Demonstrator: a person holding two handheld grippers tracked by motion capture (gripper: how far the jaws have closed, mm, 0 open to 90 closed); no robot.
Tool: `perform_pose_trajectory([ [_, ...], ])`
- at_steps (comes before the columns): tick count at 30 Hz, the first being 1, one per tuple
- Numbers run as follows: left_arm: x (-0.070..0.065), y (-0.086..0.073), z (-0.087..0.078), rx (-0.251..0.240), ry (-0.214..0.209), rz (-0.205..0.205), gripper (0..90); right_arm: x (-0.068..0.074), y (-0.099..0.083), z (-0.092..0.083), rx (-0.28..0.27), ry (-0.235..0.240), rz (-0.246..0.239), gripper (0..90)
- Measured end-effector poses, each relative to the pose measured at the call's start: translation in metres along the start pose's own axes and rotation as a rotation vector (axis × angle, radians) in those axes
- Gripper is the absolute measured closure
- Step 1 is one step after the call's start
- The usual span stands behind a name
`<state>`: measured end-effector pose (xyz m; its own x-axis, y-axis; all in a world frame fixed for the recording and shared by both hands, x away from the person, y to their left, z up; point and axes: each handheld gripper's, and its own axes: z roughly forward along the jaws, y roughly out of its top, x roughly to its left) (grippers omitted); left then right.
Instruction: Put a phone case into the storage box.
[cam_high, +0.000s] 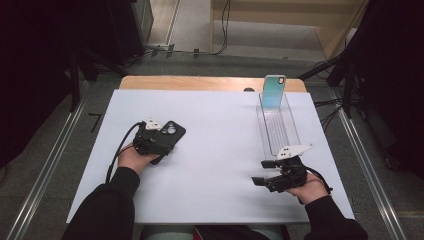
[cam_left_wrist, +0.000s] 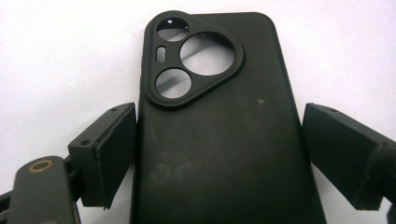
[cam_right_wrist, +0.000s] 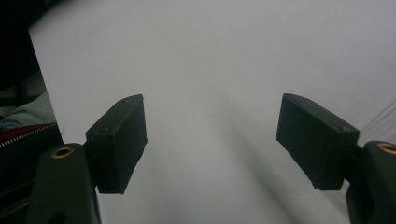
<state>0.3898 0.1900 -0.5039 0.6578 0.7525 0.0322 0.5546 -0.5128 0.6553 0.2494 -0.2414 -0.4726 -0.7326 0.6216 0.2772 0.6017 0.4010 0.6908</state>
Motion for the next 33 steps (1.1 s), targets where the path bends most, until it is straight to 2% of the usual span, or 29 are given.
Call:
perform_pose_trajectory([
  [5,-0.002,0.003,-0.001,0.022,0.012,-0.016,14.1,0.000,0.000,0.000,-0.002,-0.002,0.002,22.7],
  [16,0.000,0.004,-0.002,0.034,-0.004,-0.017,15.4,0.000,0.000,0.001,0.001,0.000,-0.002,22.7],
  [17,0.001,0.005,-0.002,0.032,-0.014,-0.036,15.6,0.000,0.000,0.001,0.000,0.003,-0.006,22.7],
  [23,0.004,0.007,-0.006,0.044,-0.026,-0.066,15.5,0.000,0.000,0.000,-0.009,0.004,-0.007,22.7],
  [25,0.007,0.008,-0.008,0.042,-0.057,-0.102,15.5,0.000,0.000,0.000,-0.009,0.004,-0.007,22.7],
  [31,0.007,0.017,-0.023,0.005,-0.091,-0.138,15.5,0.000,0.001,-0.001,-0.028,0.009,-0.017,22.7],
  [33,0.005,0.020,-0.028,0.000,-0.101,-0.135,15.5,0.001,0.001,-0.001,-0.035,0.008,-0.018,22.7],
])
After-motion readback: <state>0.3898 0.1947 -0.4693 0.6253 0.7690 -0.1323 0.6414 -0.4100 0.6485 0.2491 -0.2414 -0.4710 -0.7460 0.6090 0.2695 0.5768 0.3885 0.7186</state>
